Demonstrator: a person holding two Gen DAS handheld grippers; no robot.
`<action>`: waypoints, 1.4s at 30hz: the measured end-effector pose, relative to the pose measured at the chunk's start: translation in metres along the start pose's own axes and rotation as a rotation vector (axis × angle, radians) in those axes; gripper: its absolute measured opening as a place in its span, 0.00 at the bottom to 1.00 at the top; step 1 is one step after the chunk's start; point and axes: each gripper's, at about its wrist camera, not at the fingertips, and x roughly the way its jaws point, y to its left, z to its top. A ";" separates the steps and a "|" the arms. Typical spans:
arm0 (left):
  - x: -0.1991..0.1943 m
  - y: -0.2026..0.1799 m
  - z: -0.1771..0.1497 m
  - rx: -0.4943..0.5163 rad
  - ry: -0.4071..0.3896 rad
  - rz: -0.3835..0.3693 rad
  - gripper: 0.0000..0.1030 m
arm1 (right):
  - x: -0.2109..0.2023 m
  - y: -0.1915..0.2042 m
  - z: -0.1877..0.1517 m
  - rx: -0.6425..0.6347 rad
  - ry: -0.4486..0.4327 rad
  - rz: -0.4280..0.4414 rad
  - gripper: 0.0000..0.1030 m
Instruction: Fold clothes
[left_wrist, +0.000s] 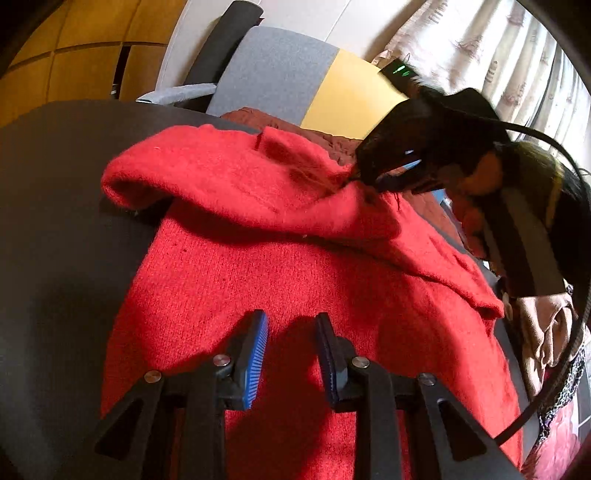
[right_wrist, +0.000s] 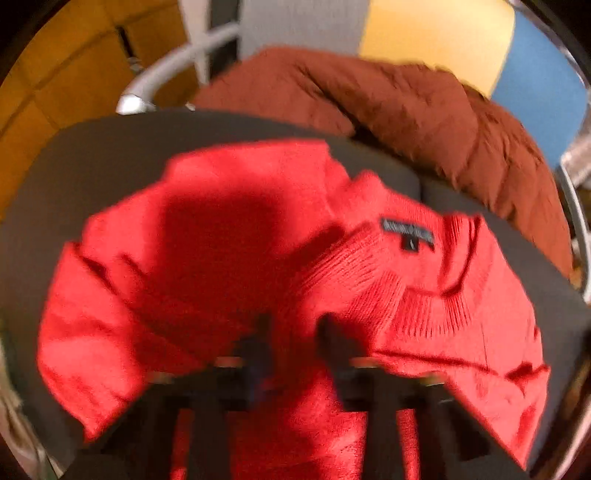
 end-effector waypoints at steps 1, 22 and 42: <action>0.000 -0.001 0.000 -0.001 -0.001 0.000 0.25 | -0.012 -0.002 -0.001 -0.006 -0.040 0.019 0.13; 0.003 -0.013 0.000 0.045 0.007 0.064 0.25 | -0.071 -0.169 -0.148 0.441 -0.484 0.326 0.18; 0.000 -0.009 -0.001 0.040 0.010 0.052 0.25 | -0.056 -0.238 -0.186 0.867 -0.384 0.577 0.81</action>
